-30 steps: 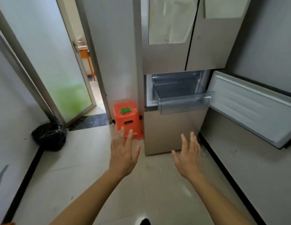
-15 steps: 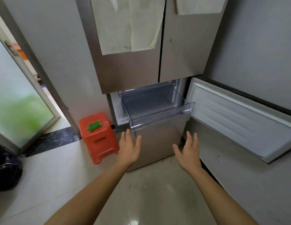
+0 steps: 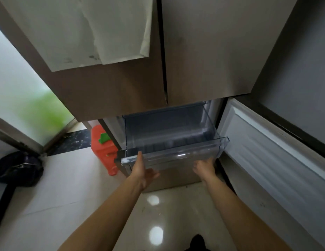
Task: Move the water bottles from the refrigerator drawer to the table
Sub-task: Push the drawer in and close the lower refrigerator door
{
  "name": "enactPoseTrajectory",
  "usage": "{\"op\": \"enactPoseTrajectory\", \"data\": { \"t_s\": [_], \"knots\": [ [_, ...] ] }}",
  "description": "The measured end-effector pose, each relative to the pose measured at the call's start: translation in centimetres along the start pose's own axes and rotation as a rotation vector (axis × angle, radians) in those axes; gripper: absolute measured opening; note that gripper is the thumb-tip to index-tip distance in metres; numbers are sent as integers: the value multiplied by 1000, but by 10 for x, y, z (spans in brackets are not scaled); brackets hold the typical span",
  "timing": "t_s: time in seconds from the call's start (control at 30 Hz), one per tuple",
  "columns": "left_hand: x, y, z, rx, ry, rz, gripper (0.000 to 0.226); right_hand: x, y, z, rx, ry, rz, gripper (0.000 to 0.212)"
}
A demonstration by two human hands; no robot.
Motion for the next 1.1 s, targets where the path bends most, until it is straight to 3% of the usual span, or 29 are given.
{"op": "enactPoseTrajectory", "data": {
  "t_s": [0.07, 0.2, 0.27, 0.57, 0.8, 0.93, 1.1],
  "knots": [
    [-2, 16, 7, -61, -76, -7, 74, 22, 2, 3, -30, 75, -1, 82],
    [-12, 43, 15, -219, -156, 83, 38, 45, 2, 21, -74, 337, 10, 77],
    [-19, 51, 20, -241, -146, 139, 37, 53, 2, 30, -76, 374, 2, 70],
    [-79, 87, 39, -77, -128, 118, 46, 101, 39, 71, 13, 332, 13, 73],
    [-117, 128, 43, -13, 42, 109, 36, 149, 69, 93, 168, 353, -72, 74],
    [-130, 140, 40, 29, 89, 130, 37, 162, 95, 102, 68, 228, -84, 51],
    [-143, 152, 34, 72, 59, 87, 38, 165, 109, 118, 68, 42, -79, 21]
  ]
}}
Point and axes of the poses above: each hand's wrist, its own y-axis towards the middle knuckle, its own z-axis out of the palm, x = y × z, the point moved 4 cm from there along y, towards the middle knuckle, and after that the axes turned 7 degrees about z, right-handed, at the moved point
